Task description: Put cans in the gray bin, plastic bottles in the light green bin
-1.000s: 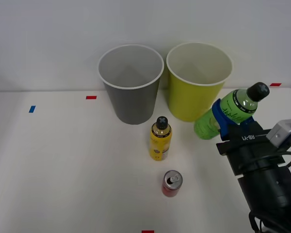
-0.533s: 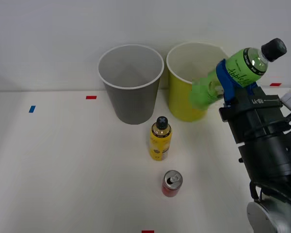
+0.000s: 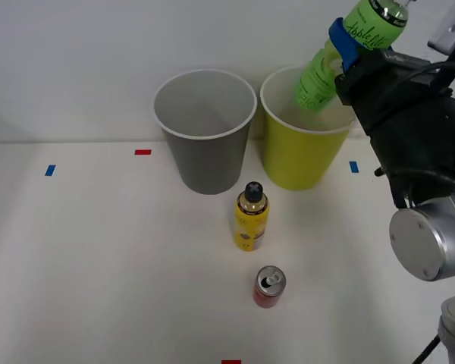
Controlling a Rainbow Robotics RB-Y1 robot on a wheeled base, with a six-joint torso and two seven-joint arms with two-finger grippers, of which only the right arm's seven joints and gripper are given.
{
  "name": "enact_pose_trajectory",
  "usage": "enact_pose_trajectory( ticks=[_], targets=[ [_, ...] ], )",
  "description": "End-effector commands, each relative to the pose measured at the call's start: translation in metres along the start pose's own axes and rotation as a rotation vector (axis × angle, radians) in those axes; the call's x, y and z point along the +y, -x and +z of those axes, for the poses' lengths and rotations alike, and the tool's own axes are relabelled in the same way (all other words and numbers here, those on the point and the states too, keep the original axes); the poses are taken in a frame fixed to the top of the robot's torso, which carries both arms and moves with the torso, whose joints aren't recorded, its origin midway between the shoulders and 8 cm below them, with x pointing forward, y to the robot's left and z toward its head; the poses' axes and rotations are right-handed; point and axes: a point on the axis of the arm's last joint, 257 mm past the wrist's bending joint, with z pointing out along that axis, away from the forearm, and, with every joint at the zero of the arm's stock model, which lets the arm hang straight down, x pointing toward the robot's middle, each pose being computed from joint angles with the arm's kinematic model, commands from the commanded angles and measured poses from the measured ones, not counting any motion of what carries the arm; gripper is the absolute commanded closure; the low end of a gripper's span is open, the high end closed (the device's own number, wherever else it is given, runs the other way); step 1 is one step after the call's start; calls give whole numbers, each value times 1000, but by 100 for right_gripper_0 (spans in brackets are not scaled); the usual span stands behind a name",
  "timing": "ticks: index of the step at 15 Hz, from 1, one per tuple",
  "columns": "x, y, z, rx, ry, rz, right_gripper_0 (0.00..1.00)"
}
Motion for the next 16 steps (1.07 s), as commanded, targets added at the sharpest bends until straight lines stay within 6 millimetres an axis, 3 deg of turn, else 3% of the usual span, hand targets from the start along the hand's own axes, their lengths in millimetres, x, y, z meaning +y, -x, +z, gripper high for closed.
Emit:
enact_pose_trajectory(
  ticks=[1,7,13,16],
  targets=[
    [-12,-13,32,27,-17,-13,100],
    [-36,-34,79,78,-64,-77,100],
    [-59,-56,93,144,-83,-166,100],
    [-57,-51,94,126,-75,-162,96]
  ],
)
